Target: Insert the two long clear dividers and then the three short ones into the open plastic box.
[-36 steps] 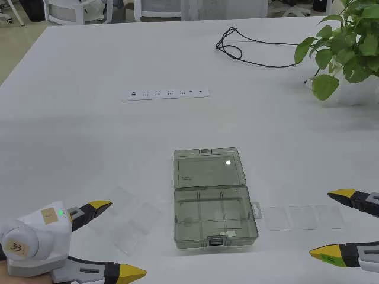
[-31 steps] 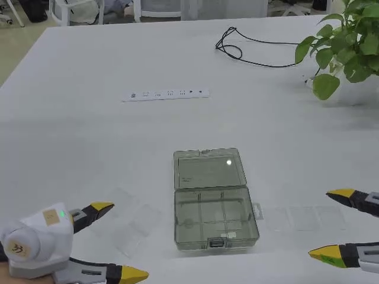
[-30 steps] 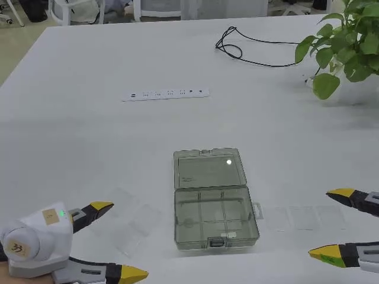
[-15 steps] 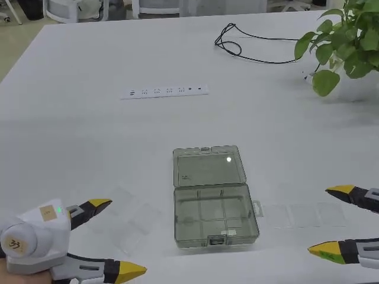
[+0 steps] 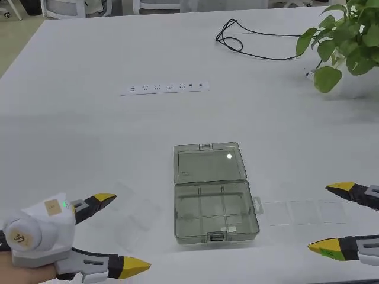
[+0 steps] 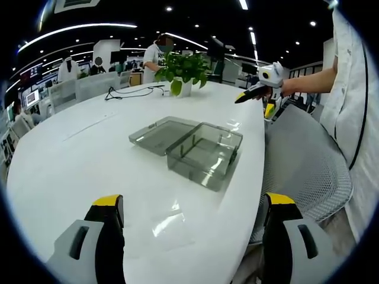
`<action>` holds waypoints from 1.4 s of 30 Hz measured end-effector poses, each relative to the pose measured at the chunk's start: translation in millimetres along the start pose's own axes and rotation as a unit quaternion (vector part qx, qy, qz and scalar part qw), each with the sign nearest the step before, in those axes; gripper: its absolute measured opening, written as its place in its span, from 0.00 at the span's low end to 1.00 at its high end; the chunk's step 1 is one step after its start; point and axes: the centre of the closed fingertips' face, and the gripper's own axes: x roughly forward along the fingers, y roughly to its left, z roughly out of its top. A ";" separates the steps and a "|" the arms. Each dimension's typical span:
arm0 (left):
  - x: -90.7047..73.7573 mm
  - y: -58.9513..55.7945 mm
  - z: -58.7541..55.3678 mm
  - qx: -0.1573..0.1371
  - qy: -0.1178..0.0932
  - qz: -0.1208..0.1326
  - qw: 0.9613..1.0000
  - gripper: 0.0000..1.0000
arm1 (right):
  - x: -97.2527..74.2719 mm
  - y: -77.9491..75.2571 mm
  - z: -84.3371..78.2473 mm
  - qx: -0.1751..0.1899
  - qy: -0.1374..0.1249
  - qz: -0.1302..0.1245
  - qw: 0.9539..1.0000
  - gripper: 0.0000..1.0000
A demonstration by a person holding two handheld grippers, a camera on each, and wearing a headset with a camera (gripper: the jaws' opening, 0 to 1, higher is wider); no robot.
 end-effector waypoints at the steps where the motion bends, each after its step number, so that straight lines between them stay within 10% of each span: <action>1: 0.6 -0.5 0.3 0.000 0.000 0.000 1.000 1.00 | 0.1 0.2 -0.2 0.001 0.000 0.000 1.000 0.80; 27: 1.7 -1.4 5.8 -0.008 -0.004 0.012 1.000 0.99 | 2.9 0.0 4.4 -0.007 -0.003 0.015 1.000 0.79; 42: -7.8 25.5 -3.6 -0.023 0.014 0.049 0.998 0.97 | 4.4 0.4 5.6 -0.006 -0.002 0.015 1.000 0.79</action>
